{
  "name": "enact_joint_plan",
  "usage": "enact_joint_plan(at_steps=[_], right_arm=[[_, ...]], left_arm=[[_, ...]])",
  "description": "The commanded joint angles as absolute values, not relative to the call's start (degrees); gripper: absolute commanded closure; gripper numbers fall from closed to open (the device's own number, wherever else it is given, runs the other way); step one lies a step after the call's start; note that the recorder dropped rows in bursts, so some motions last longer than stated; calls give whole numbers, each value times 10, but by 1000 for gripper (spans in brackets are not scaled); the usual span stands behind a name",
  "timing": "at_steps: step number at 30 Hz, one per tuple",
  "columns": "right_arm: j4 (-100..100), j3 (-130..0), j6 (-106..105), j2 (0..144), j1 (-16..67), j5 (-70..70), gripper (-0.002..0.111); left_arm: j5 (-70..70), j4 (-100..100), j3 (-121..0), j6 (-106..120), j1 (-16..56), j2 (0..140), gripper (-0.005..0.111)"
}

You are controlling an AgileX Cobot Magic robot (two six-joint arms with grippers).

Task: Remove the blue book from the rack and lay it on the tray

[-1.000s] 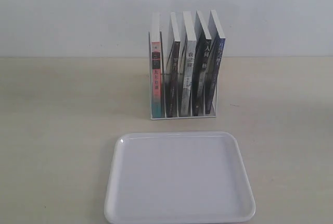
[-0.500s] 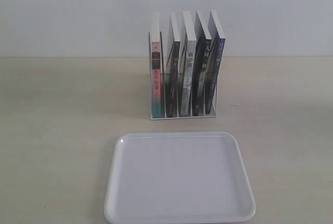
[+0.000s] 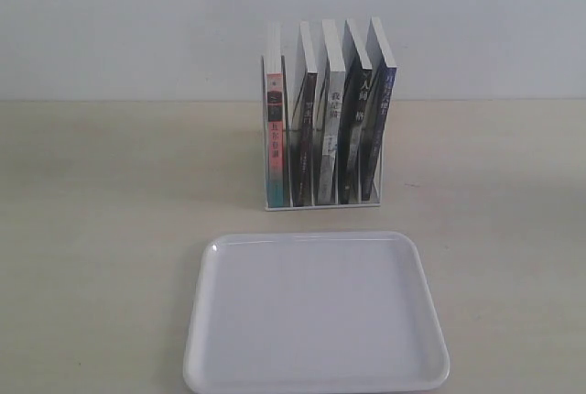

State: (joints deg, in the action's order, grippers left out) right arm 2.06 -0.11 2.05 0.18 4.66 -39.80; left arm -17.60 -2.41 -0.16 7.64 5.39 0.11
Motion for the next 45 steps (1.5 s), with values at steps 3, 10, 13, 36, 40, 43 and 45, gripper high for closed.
enact_joint_plan(at_steps=[3, 10, 13, 36, 40, 43, 45], right_arm=[[36, -161, 84, 75, 46, -235, 108], [94, -386, 161, 331, 46, 209, 108], [73, -426, 161, 433, 46, 320, 108], [-295, -634, -216, 736, 46, 504, 108], [-353, -711, -263, 771, 55, 544, 108], [-344, -749, -252, 793, 100, 539, 108], [-333, -767, -233, 809, 145, 508, 108]], left_arm=[[-168, -19, 0, 71, 59, 0, 102], [-168, -19, 0, 71, 59, 0, 102], [-168, -19, 0, 71, 59, 0, 102], [-168, -19, 0, 71, 59, 0, 102], [-168, -19, 0, 71, 59, 0, 102], [-168, -19, 0, 71, 59, 0, 102], [-168, -19, 0, 71, 59, 0, 102]])
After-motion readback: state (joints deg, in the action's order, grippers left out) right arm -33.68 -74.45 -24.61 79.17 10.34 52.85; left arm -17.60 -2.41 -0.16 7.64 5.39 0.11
